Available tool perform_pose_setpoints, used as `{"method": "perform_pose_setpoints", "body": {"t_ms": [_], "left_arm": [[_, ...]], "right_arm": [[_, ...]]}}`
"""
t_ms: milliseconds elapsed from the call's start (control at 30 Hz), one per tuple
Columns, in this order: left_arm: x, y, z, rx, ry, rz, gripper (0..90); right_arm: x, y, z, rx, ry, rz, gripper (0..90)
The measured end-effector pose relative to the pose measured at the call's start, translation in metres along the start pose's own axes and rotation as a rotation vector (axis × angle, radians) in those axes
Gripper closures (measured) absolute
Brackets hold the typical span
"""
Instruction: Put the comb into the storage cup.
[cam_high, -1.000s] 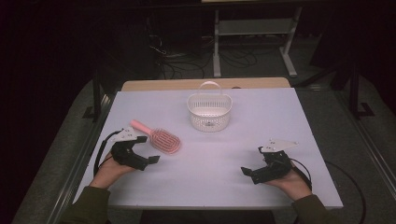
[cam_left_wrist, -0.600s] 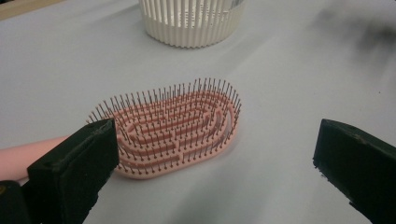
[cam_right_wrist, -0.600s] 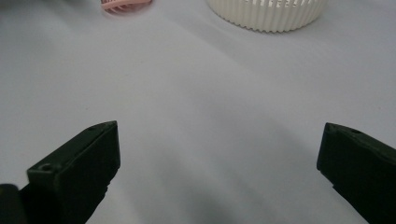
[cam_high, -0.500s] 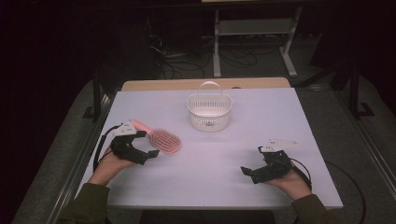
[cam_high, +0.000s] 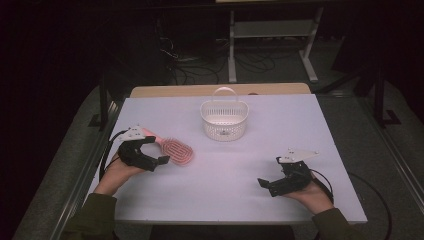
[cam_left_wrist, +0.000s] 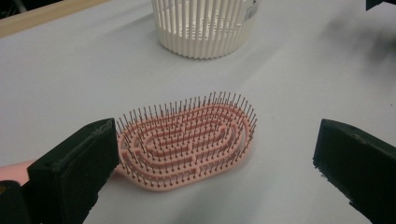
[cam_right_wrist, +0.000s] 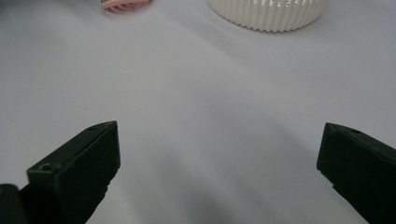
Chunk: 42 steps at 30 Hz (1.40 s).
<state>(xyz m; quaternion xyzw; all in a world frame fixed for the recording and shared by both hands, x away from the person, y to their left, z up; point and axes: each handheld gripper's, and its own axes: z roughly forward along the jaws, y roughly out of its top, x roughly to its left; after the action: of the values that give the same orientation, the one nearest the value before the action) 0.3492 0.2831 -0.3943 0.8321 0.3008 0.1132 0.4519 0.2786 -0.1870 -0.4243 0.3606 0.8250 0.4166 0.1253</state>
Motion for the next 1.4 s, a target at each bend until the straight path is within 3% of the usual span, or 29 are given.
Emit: {"method": "perform_pose_setpoints", "body": {"t_ms": [733,1400], "left_arm": [[0.016,0.017,0.0,-0.008,0.017,-0.001,0.3],[0.032,0.036,0.001,-0.013,0.073,0.009,2.0]], "right_arm": [[0.001,0.002,0.003,0.001,0.016,-0.01,0.0],[-0.001,0.002,0.001,-0.012,0.019,-0.006,0.0]]}}
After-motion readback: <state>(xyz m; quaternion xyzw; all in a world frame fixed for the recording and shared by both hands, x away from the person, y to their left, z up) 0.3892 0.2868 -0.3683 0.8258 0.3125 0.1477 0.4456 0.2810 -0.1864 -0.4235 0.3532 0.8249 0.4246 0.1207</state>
